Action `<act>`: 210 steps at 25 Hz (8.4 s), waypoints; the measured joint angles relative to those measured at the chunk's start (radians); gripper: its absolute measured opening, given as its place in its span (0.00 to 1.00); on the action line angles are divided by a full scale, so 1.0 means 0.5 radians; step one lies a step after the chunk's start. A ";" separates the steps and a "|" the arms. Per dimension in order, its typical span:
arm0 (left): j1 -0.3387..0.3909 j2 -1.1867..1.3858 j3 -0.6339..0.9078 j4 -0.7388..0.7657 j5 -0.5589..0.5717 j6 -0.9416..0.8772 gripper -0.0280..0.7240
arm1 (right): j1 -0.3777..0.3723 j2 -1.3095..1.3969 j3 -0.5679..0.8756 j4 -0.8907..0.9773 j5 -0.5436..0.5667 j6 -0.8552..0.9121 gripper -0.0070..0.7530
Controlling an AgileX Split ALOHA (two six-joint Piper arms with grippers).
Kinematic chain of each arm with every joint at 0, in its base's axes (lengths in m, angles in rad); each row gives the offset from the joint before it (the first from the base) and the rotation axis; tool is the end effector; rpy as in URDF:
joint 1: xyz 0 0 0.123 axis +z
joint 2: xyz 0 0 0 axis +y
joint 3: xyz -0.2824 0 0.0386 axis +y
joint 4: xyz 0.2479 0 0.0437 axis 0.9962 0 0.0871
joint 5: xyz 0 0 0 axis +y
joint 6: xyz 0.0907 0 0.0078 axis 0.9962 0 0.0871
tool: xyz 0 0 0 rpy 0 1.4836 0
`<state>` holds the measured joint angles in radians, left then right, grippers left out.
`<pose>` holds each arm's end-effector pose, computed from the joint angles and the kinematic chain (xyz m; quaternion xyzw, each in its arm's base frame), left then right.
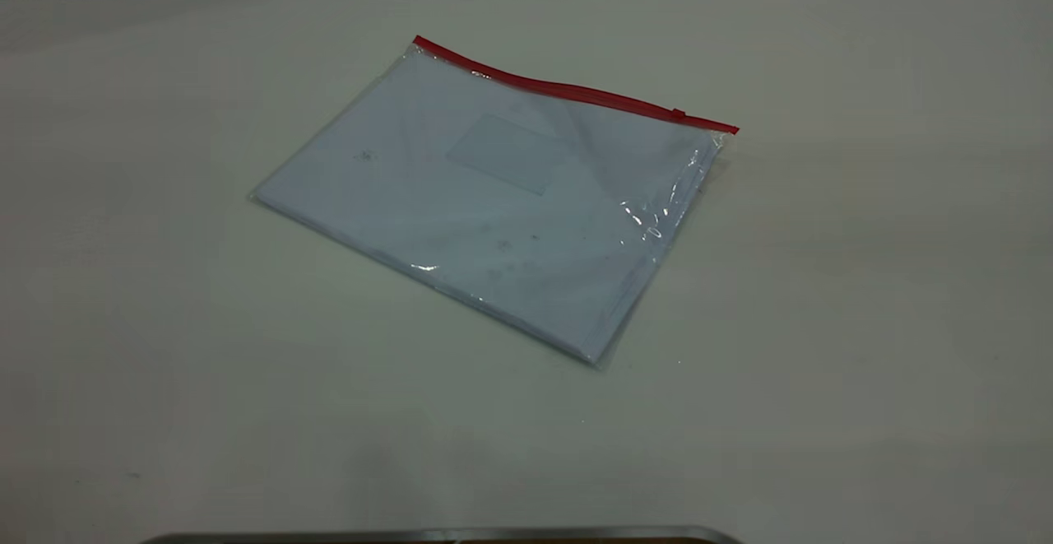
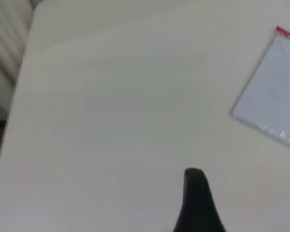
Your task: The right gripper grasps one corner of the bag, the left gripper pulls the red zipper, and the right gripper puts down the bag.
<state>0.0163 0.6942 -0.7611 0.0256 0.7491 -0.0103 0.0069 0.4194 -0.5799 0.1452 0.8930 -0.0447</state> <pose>0.1273 0.0037 0.3424 -0.0076 0.8832 0.0135 0.4687 0.0679 0.0107 0.3019 -0.0076 0.8926 0.0624 0.4465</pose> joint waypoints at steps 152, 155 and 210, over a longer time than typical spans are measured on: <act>-0.957 3.423 -2.019 -1.149 0.195 2.234 0.11 | 0.528 4.318 -2.155 2.027 0.308 -3.453 0.05; -0.957 3.423 -2.019 -1.147 0.200 2.232 0.11 | 0.525 4.318 -2.157 2.027 0.309 -3.448 0.05; -0.373 3.434 -2.035 -0.860 0.479 2.073 0.11 | 0.024 4.320 -2.157 2.100 0.562 -3.208 0.06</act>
<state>-0.1701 2.4111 -1.7786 -0.4047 0.9885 1.0261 0.0187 2.5794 -1.6585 1.1954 1.1742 -1.6488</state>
